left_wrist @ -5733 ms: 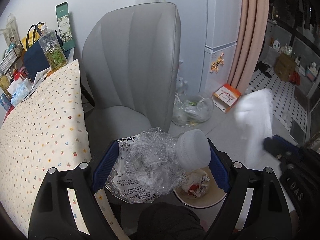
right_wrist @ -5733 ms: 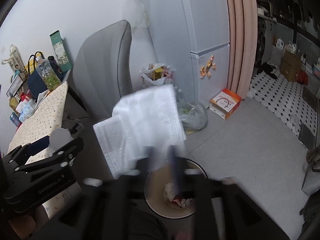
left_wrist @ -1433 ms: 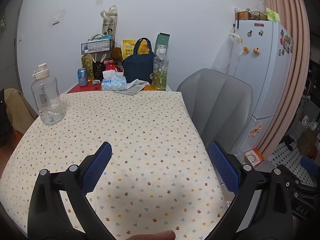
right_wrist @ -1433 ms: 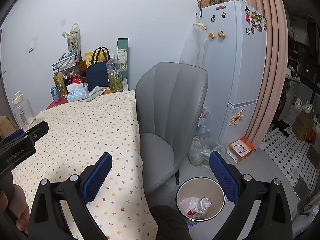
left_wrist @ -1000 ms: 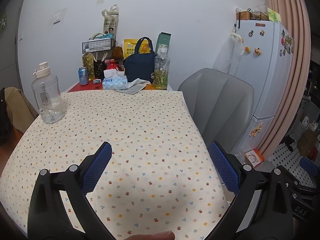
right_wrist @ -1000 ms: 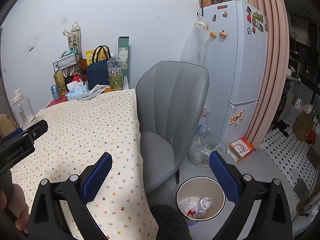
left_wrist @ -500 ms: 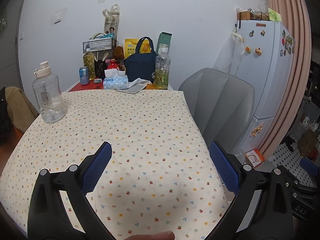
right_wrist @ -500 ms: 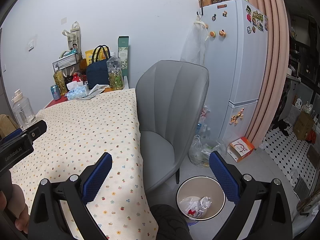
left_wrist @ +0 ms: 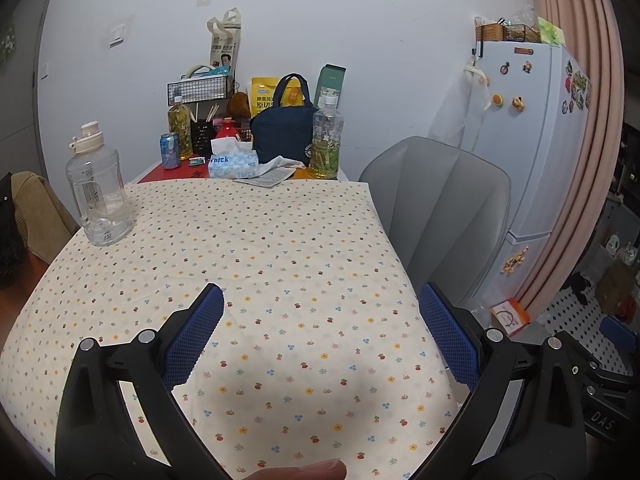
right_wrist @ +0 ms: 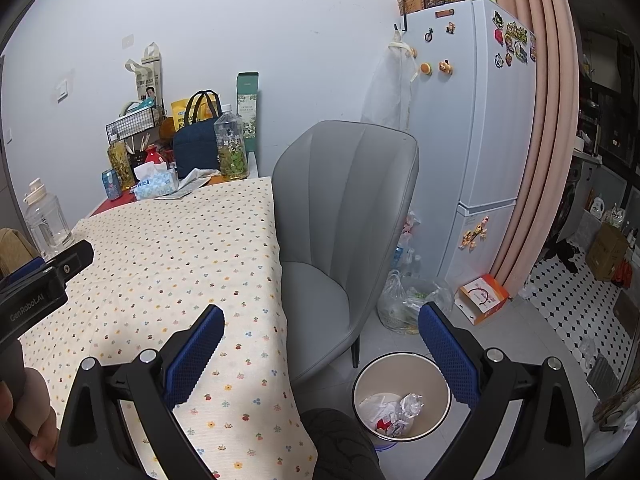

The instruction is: Collect trash

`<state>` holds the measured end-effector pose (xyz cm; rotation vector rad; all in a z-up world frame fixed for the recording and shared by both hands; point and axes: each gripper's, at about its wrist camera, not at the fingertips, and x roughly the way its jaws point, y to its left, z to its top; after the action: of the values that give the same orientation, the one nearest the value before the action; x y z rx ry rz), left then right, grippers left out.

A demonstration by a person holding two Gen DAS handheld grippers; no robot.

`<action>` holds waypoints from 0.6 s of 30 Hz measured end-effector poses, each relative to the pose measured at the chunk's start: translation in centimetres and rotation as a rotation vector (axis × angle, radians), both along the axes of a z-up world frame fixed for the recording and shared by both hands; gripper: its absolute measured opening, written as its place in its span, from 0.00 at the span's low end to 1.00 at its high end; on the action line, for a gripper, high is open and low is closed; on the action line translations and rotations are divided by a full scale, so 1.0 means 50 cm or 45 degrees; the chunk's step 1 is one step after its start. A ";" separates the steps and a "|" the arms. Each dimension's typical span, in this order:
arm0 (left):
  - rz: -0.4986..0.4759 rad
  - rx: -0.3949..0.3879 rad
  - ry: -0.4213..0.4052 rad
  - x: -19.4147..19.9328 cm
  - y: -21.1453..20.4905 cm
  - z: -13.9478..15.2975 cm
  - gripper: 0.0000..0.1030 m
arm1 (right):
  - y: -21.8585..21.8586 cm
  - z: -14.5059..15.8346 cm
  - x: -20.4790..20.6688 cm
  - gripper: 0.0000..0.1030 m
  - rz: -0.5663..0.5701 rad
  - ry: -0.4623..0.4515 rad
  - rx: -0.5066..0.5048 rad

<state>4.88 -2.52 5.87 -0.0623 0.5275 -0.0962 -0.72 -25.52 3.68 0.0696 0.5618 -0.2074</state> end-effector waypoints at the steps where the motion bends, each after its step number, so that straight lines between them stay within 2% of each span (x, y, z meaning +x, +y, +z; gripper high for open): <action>1: 0.000 0.000 -0.001 0.000 0.000 0.000 0.94 | 0.000 0.000 0.000 0.92 0.001 0.000 0.000; 18: 0.014 0.001 0.002 -0.005 0.008 0.002 0.94 | 0.005 -0.004 0.000 0.92 0.009 0.007 -0.007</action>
<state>4.64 -2.12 5.95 -0.0646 0.5283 -0.0856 -0.72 -25.26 3.50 0.0618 0.5670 -0.2020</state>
